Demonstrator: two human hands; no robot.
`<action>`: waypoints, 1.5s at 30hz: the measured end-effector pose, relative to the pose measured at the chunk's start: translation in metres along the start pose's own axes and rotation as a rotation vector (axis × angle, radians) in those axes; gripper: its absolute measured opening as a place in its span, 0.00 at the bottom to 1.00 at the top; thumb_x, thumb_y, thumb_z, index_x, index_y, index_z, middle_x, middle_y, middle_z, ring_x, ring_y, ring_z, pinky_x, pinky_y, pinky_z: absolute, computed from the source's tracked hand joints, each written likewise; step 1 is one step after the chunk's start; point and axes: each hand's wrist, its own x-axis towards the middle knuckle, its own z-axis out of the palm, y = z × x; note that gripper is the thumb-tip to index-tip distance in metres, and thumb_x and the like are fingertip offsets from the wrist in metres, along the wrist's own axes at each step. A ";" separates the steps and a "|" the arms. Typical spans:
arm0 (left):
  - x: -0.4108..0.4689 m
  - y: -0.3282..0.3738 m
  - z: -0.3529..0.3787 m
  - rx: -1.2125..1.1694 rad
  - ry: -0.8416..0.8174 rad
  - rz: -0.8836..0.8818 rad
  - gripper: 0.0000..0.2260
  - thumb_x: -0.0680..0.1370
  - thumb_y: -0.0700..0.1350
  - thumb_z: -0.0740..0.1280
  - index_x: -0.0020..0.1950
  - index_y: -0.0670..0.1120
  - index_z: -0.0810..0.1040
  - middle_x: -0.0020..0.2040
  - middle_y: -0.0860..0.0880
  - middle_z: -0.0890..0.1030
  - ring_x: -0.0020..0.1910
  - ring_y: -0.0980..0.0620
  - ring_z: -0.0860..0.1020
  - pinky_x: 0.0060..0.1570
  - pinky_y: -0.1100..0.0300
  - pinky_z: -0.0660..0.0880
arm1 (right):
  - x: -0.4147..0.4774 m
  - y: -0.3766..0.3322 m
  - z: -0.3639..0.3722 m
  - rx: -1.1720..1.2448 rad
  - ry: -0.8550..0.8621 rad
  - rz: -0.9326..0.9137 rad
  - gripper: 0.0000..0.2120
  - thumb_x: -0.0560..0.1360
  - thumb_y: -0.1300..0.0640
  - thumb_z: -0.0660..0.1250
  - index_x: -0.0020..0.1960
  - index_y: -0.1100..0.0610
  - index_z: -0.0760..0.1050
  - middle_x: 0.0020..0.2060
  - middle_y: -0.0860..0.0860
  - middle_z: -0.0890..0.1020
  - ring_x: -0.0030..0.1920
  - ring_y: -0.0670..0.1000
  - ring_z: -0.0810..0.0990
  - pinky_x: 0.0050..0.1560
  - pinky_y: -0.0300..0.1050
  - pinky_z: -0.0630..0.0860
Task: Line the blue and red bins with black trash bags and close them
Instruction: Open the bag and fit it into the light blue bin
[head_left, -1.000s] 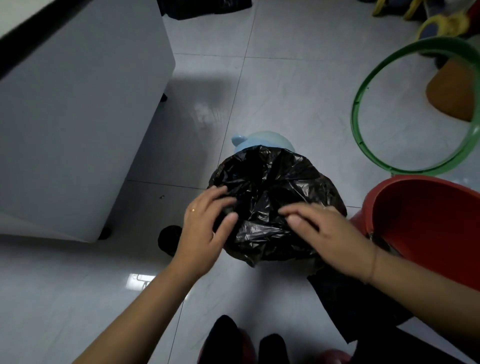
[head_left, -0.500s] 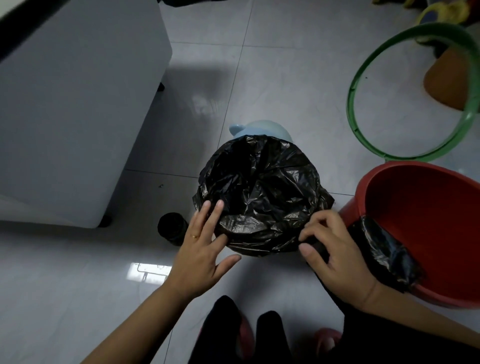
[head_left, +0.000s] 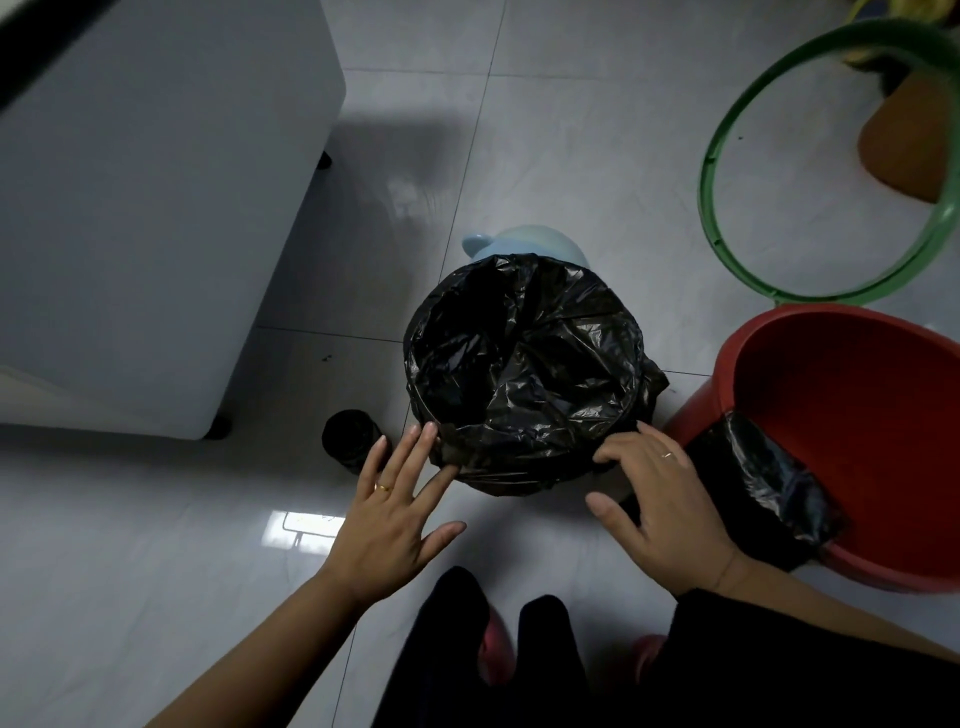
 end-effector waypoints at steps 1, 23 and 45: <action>0.000 0.000 -0.001 -0.002 -0.005 -0.005 0.28 0.79 0.63 0.53 0.74 0.49 0.63 0.79 0.42 0.49 0.77 0.44 0.52 0.73 0.42 0.50 | -0.001 0.000 0.002 -0.003 -0.006 0.011 0.27 0.77 0.38 0.49 0.52 0.59 0.75 0.47 0.50 0.80 0.54 0.46 0.73 0.71 0.40 0.54; 0.130 -0.012 -0.075 -0.529 0.124 -0.461 0.20 0.79 0.53 0.59 0.69 0.48 0.71 0.77 0.46 0.60 0.76 0.46 0.55 0.72 0.43 0.53 | 0.146 -0.010 0.012 -0.135 -0.699 0.016 0.21 0.81 0.49 0.52 0.71 0.53 0.65 0.68 0.55 0.70 0.68 0.58 0.68 0.69 0.51 0.62; 0.181 -0.020 -0.079 0.253 -0.793 0.164 0.41 0.70 0.74 0.51 0.76 0.52 0.58 0.76 0.46 0.61 0.77 0.44 0.52 0.72 0.42 0.36 | 0.165 0.042 0.028 -0.864 -0.926 -0.220 0.32 0.75 0.34 0.50 0.76 0.42 0.49 0.77 0.54 0.47 0.75 0.63 0.43 0.72 0.61 0.35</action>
